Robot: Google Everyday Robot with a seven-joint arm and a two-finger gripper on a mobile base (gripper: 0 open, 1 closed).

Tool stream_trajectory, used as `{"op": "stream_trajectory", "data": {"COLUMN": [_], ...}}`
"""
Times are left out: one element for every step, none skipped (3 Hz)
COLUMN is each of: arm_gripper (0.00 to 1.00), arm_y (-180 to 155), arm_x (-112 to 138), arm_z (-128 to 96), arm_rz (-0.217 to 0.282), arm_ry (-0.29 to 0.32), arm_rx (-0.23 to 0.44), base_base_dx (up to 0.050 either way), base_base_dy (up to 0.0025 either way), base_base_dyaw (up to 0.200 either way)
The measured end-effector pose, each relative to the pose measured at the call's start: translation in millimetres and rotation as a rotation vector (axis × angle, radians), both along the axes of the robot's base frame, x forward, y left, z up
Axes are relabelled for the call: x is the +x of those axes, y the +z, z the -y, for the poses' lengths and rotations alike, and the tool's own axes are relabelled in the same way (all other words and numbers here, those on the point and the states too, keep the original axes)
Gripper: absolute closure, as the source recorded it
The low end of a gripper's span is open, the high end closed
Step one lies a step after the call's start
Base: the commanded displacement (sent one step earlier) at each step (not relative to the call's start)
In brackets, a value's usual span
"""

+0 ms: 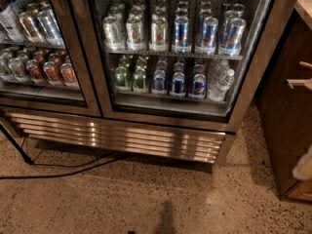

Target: Open right fridge door

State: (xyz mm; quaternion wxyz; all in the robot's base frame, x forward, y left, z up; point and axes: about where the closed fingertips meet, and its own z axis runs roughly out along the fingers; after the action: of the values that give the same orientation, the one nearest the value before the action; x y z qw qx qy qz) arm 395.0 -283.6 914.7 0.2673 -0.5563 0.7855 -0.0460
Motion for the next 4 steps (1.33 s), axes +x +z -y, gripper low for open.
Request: {"op": "stream_trajectory", "data": {"arm_gripper": [0.00, 0.00, 0.00, 0.00], "arm_y": [-66, -90, -92, -64], "arm_x": [-17, 5, 27, 64], "arm_z": [26, 39, 49, 41], "arm_rz": [0.038, 0.172, 0.273, 0.357], "arm_ry": [-0.092, -0.196, -0.327, -0.337], "arm_rx": [0.160, 0.343, 0.619, 0.924], "base_base_dx": [0.000, 0.000, 0.000, 0.000], "base_base_dy": [0.00000, 0.00000, 0.00000, 0.00000], "base_base_dyaw": [0.000, 0.000, 0.000, 0.000]}}
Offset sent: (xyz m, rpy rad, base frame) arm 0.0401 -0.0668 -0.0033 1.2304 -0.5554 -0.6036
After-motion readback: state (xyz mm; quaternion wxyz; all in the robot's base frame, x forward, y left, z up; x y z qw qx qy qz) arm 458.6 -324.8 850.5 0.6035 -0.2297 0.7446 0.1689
